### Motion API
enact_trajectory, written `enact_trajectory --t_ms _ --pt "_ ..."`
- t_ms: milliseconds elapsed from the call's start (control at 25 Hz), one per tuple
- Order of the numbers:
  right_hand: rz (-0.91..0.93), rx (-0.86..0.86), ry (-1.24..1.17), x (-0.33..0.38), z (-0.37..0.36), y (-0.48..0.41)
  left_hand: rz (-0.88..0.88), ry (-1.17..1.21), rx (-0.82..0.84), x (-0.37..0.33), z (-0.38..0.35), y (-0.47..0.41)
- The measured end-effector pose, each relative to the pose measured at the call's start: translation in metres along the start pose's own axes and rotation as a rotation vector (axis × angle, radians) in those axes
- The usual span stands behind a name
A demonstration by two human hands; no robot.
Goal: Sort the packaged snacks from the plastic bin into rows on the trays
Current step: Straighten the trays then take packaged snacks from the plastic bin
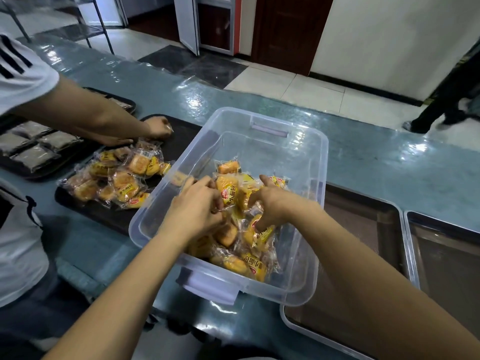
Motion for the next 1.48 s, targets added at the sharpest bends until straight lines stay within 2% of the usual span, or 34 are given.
enact_trajectory --t_ms 240,680,800,1120,1480 --pt "-0.037 0.167 -0.215 -0.001 0.003 -0.033 0.027 0.031 -0.015 0.006 0.005 -0.002" --pt "-0.082 -0.060 -0.441 -0.009 -0.016 -0.016 0.059 0.081 -0.071 0.003 0.012 -0.003" --pt "-0.014 -0.162 -0.430 -0.001 -0.004 0.001 0.050 0.100 -0.106 0.003 0.020 -0.004" --pt "0.158 -0.585 -0.464 -0.005 0.068 0.070 -0.019 0.138 -0.251 -0.022 0.062 -0.008" --pt "0.084 -0.928 -0.513 -0.082 0.098 0.169 -0.278 0.134 -0.397 -0.127 0.100 -0.014"
Point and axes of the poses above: each hand's wrist, its own y-axis away from the middle knuckle, its own z-axis out of the back of the hand, x = y × z, the point moved 3 cm from there along -y, towards the middle knuckle, and after that the axes turned 14 degrees about -y, right-handed, at the moved point
